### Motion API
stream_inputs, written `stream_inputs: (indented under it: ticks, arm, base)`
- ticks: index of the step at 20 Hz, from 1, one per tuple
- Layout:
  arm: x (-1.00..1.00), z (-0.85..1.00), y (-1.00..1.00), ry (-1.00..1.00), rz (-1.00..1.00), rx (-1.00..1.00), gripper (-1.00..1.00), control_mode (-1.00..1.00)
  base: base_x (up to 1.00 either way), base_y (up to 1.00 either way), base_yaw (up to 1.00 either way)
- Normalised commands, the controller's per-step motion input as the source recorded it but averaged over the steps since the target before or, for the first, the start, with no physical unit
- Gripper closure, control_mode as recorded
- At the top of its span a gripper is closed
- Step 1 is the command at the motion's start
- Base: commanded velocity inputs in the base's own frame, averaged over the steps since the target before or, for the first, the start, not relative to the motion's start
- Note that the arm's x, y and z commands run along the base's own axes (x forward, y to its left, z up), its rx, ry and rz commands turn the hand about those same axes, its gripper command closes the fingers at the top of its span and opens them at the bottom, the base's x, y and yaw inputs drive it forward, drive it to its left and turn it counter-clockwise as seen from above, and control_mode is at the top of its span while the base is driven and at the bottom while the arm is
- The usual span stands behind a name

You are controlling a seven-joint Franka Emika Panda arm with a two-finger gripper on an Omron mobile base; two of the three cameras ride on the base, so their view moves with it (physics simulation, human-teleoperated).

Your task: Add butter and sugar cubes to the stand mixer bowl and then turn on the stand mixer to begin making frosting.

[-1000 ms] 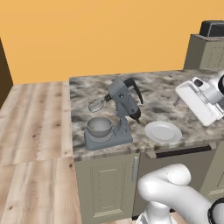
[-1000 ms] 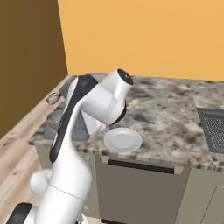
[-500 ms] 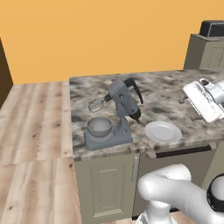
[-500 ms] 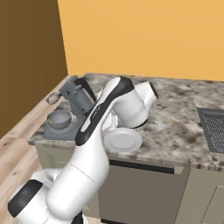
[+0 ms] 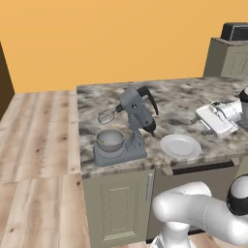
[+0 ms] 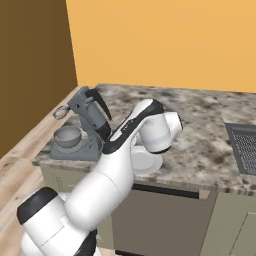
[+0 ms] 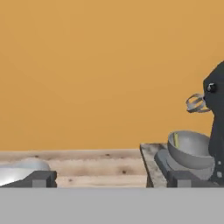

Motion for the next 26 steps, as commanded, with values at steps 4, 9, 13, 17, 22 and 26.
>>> stream_inputs:
  ticks: [4,9,13,17,22,26]
  arm:
    - [0.02,-0.48,0.04,0.28,-0.04,0.06,-1.00,-1.00]
    - [0.21,-0.14,0.12,0.11,-0.02,0.01,-1.00,-1.00]
    - [0.41,-0.12,0.21,0.04,-0.01,0.00,-1.00,-1.00]
    - [0.45,-0.19,0.09,0.01,0.00,0.00,-1.00,-1.00]
    - [0.37,-0.19,0.03,0.00,0.00,0.00,-1.00,-1.00]
    - [0.42,-0.23,0.00,0.00,0.00,0.00,-1.00,-1.00]
  base:
    - [0.00,0.00,0.00]
    - [0.00,0.00,0.00]
    - [0.00,0.00,0.00]
    - [0.00,0.00,0.00]
    - [0.00,0.00,0.00]
    - [0.00,0.00,0.00]
